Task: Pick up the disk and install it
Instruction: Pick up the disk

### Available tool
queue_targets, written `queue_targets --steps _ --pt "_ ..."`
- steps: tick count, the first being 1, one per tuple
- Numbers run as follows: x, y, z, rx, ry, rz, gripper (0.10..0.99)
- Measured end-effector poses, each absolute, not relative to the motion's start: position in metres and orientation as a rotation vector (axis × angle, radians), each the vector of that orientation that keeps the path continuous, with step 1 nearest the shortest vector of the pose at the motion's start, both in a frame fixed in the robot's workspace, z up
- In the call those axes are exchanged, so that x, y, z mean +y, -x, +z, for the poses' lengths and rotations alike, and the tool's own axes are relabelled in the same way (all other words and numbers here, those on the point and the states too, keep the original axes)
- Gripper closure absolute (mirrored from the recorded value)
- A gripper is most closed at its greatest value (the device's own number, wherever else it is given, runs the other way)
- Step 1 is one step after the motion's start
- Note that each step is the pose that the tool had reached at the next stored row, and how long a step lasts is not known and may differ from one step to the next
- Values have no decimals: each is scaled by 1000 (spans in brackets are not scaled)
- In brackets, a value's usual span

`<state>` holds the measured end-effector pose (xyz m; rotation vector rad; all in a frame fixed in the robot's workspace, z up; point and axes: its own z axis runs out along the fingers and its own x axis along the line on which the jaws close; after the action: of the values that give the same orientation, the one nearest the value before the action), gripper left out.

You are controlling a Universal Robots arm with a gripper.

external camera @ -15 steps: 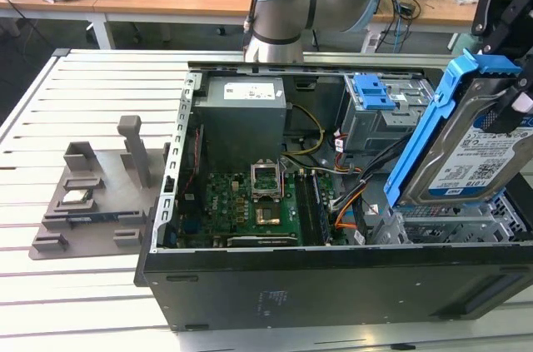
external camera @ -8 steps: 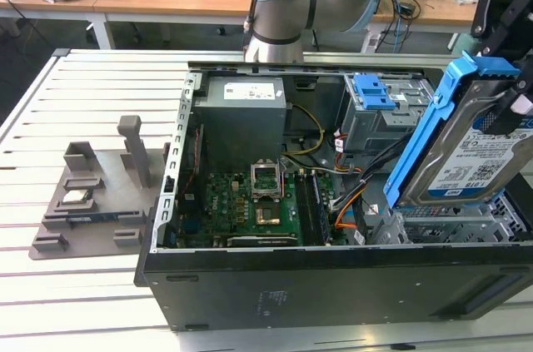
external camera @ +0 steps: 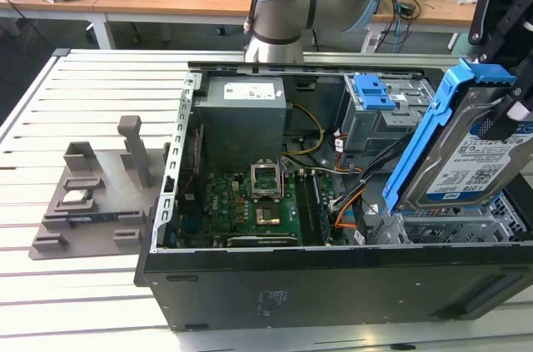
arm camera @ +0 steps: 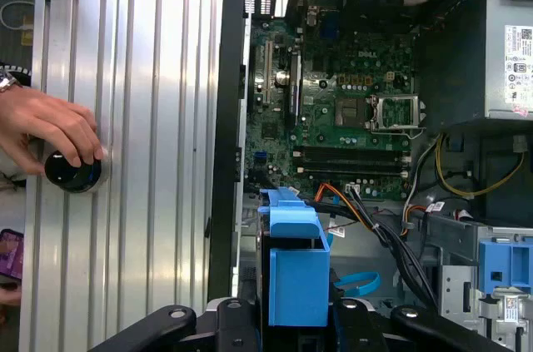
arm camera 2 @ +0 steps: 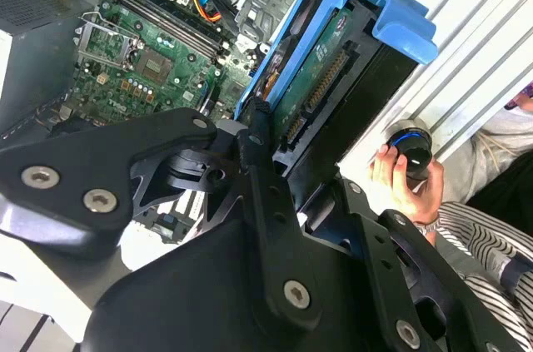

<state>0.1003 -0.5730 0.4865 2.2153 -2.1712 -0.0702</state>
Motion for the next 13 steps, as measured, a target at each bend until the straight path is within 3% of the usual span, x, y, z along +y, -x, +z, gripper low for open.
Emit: queue_targets --steps 13 --pt "-569 -108 470 -2171 -2215 -70 725"
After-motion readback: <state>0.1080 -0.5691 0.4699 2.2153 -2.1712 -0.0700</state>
